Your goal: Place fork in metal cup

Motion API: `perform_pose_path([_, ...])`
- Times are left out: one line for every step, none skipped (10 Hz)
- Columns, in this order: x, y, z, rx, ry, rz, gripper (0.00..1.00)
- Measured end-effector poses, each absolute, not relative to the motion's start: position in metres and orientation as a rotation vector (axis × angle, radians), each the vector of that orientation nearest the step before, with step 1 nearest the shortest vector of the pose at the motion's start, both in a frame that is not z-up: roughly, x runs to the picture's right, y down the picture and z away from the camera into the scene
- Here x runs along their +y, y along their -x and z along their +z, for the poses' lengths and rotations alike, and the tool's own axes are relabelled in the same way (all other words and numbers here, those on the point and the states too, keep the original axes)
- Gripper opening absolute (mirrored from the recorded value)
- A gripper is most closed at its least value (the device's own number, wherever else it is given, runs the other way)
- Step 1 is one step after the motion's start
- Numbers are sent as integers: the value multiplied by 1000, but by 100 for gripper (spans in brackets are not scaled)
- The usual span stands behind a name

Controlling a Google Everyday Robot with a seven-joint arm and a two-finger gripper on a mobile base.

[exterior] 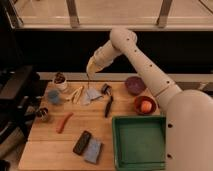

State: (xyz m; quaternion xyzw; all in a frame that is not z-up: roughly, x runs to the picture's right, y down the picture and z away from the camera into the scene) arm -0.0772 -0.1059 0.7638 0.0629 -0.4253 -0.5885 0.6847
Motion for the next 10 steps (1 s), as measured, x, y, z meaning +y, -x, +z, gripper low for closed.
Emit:
perform_pose_path([-105, 89, 763, -972, -157, -1340, 0])
perform_pose_path([-102, 109, 761, -1004, -177, -1369, 0])
perform_pose_path([-98, 132, 758, -1042, -200, -1399, 0])
perform_pose_path([-92, 152, 756, -1081, -220, -1424, 0])
perform_pose_path([-86, 166, 754, -1113, -235, -1444, 0])
perform_pose_path([-75, 186, 750, -1167, -256, -1470, 0])
perform_pose_path([-68, 195, 747, -1201, -267, -1481, 0])
perform_pose_path([-58, 205, 742, -1247, -278, -1489, 0])
perform_pose_path([-46, 216, 734, -1296, -278, -1495, 0])
perform_pose_path([-44, 220, 732, -1307, -278, -1497, 0])
